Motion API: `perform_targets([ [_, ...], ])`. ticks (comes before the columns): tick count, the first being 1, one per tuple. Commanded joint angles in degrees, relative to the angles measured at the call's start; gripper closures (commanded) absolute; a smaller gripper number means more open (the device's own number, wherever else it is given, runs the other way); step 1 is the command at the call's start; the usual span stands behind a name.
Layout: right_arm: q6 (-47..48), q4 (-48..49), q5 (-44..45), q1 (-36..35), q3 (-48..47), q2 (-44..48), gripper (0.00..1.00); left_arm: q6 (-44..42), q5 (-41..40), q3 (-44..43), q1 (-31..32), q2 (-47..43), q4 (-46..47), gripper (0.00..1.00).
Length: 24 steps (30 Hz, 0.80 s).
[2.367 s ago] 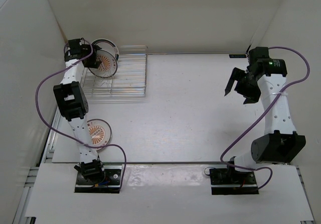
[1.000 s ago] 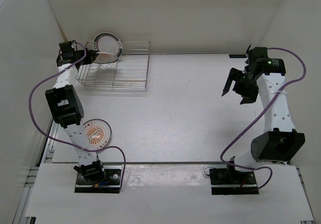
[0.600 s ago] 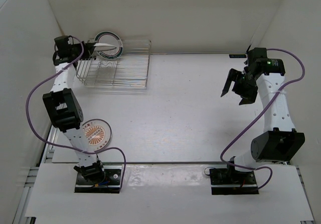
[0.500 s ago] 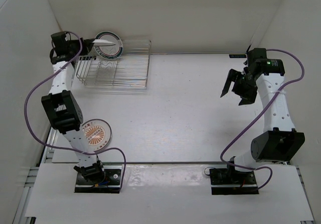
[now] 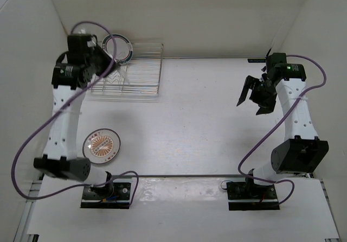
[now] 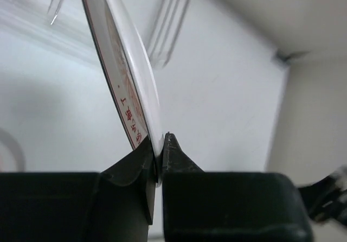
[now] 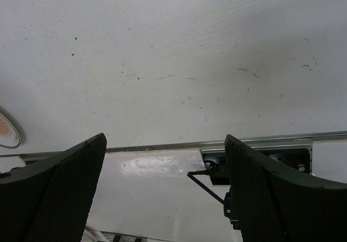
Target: Unload the plates from the dish rack
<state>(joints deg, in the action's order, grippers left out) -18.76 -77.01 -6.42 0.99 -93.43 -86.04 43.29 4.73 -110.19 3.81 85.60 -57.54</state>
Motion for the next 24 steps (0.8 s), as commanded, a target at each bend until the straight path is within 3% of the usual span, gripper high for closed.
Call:
perform_targets([
  [1, 1.4, -13.6, -2.4, -0.2, -0.3, -1.1, 0.09, -10.1, -15.6, 8.0, 5.2, -4.7, -20.5, 1.0],
  [8, 1.9, -14.1, -5.0, -0.4, 1.2, -0.5, 0.09, -8.8, -37.7, 11.8, 20.3, -0.5, -41.7, 1.0],
  [12, 1.8, -14.0, -5.3, -0.8, 2.8, 0.5, 0.09, -9.3, -38.1, 21.9, 22.7, 0.1, -39.5, 1.0],
  [17, 2.0, -13.6, -4.7, -0.9, 3.7, 2.1, 0.09, 1.2, -39.5, 30.2, 25.7, 2.5, -46.1, 1.0],
  [22, 1.8, -13.6, -3.7, -3.0, 4.2, 3.0, 0.09, 4.1, -40.5, 37.6, 27.7, 1.1, -46.5, 1.0],
  [24, 1.8, -13.6, -3.6, -3.4, 3.7, 3.0, 0.09, 4.6, -40.4, 42.1, 27.7, 0.7, -44.0, 0.92],
])
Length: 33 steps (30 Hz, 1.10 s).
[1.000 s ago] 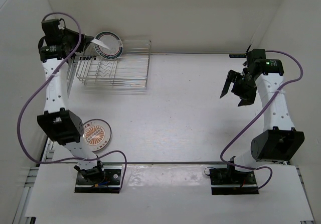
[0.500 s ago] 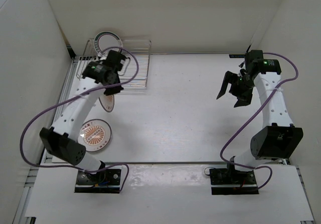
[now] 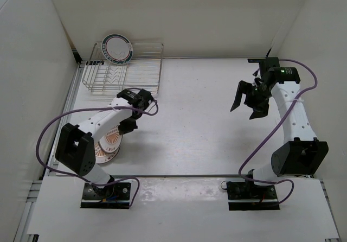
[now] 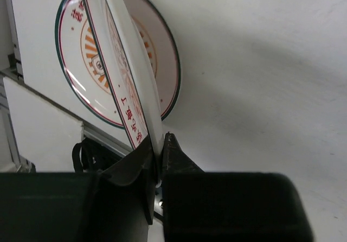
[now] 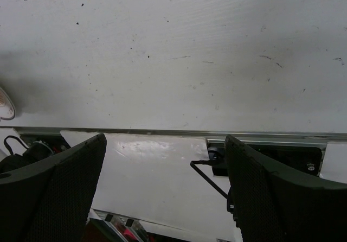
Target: Unload the plates from the dish rack
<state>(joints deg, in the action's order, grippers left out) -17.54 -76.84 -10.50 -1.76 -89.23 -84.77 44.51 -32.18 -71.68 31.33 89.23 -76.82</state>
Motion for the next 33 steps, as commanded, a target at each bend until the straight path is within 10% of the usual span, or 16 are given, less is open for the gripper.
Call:
perform_targets([
  [1, 0.5, -13.7, 0.6, -0.8, -0.5, 1.7, 0.09, 3.4, -3.5, 3.7, 0.2, -2.9, -24.7, 0.91],
  [7, 0.7, -13.7, 0.8, -1.8, -1.2, 0.7, 0.09, 5.0, -3.4, 8.5, 0.1, 0.1, -21.5, 0.89],
  [21, 0.9, -13.8, 1.5, -2.7, -2.4, 0.0, 0.09, 3.0, -6.8, 7.1, -1.4, 5.6, -19.8, 0.46],
  [29, 0.7, -13.5, 1.6, -2.6, -2.2, 0.4, 0.09, 2.0, -6.1, 3.7, -2.2, 5.3, -20.1, 0.0],
  [33, 0.8, -13.5, 1.6, -2.5, -1.9, 0.4, 0.09, 1.3, -4.5, 1.0, -2.9, 5.8, -20.3, 0.0],
])
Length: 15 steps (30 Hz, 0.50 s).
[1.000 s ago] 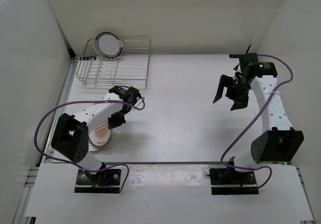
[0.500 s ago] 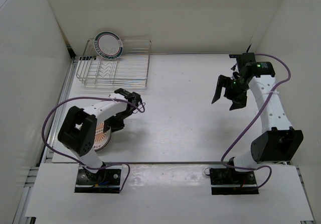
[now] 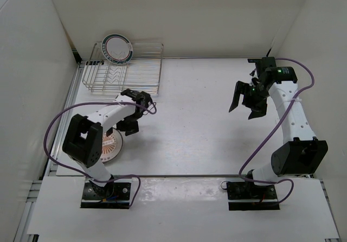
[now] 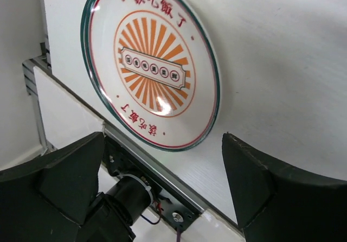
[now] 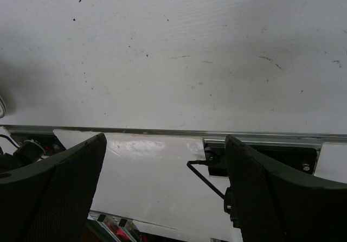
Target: Unload the plates from the dish rack
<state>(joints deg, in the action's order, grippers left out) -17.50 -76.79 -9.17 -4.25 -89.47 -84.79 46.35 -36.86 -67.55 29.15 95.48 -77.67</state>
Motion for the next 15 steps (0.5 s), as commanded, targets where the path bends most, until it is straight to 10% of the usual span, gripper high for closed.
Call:
perform_targets([
  [1, 0.6, -13.5, 0.4, -0.1, -1.8, 0.5, 0.09, -0.6, 1.2, -3.6, -1.0, -0.5, -19.4, 0.0],
  [7, 0.7, -13.6, 0.4, -0.1, -1.6, 0.5, 0.09, -0.6, 7.6, -13.6, -4.6, -1.6, -20.8, 0.0],
  [15, 0.9, -13.5, -0.1, -0.1, -2.5, -0.5, 0.09, 15.0, 44.0, -20.8, -22.5, -7.0, 2.5, 0.0],
])
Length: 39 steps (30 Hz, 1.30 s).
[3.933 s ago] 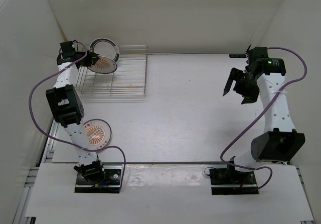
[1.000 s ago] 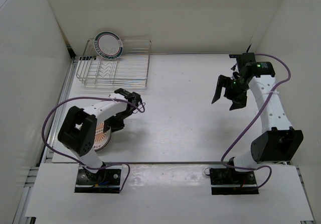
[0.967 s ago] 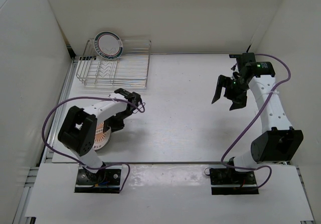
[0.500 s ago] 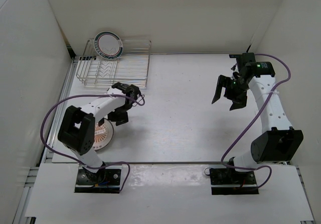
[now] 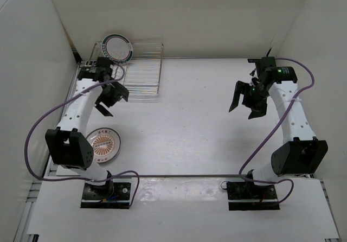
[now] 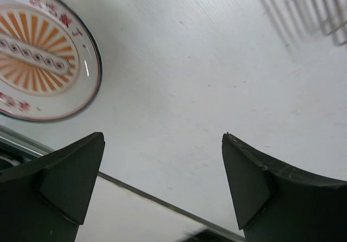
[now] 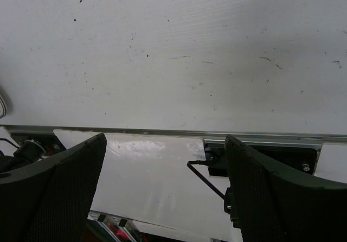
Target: Unload the plates from the dish rack
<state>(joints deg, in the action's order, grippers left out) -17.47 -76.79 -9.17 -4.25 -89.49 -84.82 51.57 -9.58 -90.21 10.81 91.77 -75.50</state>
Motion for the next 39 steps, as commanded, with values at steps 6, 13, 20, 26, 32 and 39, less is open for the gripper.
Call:
perform_targets([
  [6, 0.9, -13.4, 0.6, -0.1, -3.0, -0.3, 0.09, 16.8, 17.8, -5.3, -6.9, 4.4, -2.3, 0.0],
  [13, 0.6, -13.5, 2.1, 0.1, -3.5, -0.2, 0.09, 29.9, 13.5, 7.8, -10.3, 0.6, 15.6, 0.0],
  [20, 0.7, -13.5, 3.1, 0.1, -5.4, -1.5, 0.09, 36.1, 12.8, 10.9, -15.7, 3.4, 25.0, 0.0],
  [26, 0.8, -13.6, 3.2, 0.3, -7.3, -3.4, 0.09, 35.8, 12.7, 4.5, -17.1, 7.9, 27.2, 0.0],
  [32, 1.0, -13.8, 3.2, 0.8, -9.3, -5.4, 0.09, 34.9, 12.7, -2.2, -18.9, 13.1, 26.1, 0.0],
  [39, 0.9, -14.0, 2.5, 1.9, -9.6, -6.8, 0.09, 31.8, 14.1, -9.7, -20.5, 22.1, 24.5, 0.0],
])
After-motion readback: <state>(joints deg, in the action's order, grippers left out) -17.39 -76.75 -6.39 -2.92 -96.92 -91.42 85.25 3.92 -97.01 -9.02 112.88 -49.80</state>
